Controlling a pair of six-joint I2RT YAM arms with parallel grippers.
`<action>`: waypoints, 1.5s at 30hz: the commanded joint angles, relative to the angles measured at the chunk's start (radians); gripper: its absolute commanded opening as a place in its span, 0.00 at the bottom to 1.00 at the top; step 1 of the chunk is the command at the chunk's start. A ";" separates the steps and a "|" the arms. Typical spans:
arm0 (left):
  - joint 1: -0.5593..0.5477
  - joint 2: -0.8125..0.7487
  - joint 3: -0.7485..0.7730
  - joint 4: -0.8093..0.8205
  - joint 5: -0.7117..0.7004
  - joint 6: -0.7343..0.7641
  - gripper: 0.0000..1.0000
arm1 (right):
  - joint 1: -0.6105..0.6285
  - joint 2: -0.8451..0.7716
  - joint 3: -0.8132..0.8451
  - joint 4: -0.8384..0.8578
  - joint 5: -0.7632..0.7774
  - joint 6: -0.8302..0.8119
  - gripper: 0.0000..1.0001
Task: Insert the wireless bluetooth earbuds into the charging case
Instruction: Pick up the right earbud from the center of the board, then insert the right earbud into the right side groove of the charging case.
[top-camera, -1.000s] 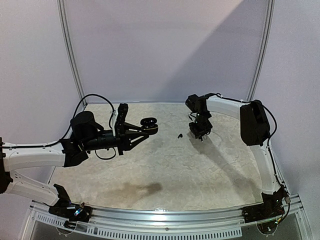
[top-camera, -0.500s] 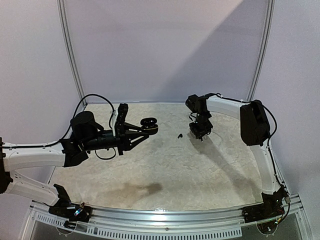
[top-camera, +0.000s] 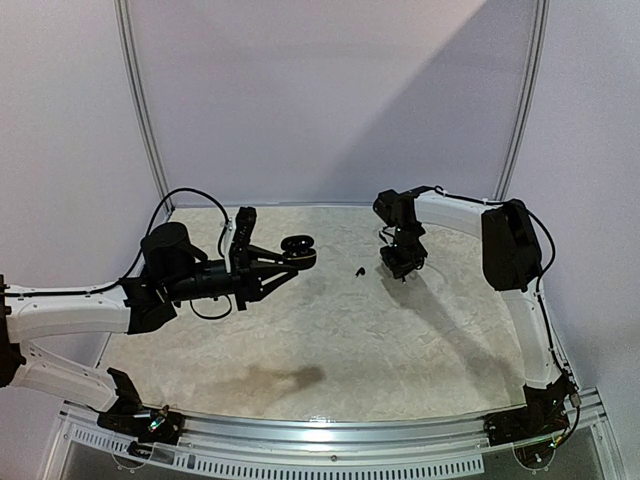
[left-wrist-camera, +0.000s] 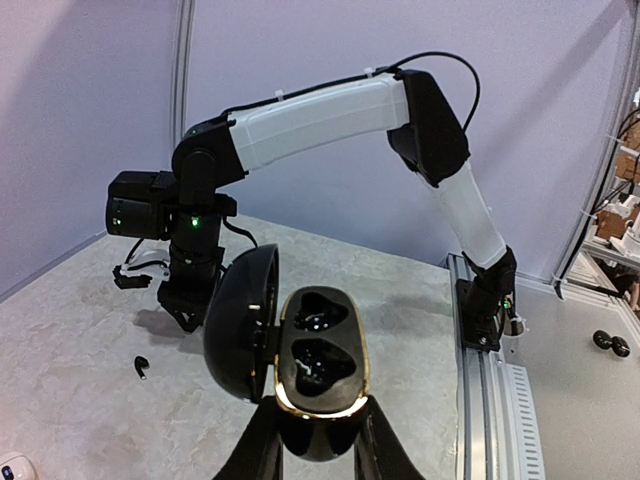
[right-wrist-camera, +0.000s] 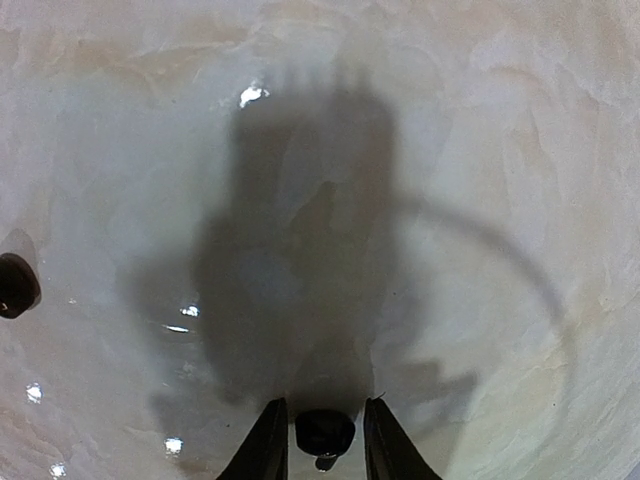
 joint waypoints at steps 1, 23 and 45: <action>0.011 -0.007 0.001 0.015 -0.001 0.012 0.00 | -0.008 0.020 -0.038 -0.060 -0.018 -0.014 0.26; 0.011 0.000 0.005 0.072 -0.058 0.069 0.00 | 0.083 -0.416 -0.211 0.286 -0.078 -0.057 0.00; -0.050 -0.056 -0.015 0.143 -0.105 0.344 0.00 | 0.529 -1.017 -0.819 1.333 -0.412 -0.337 0.00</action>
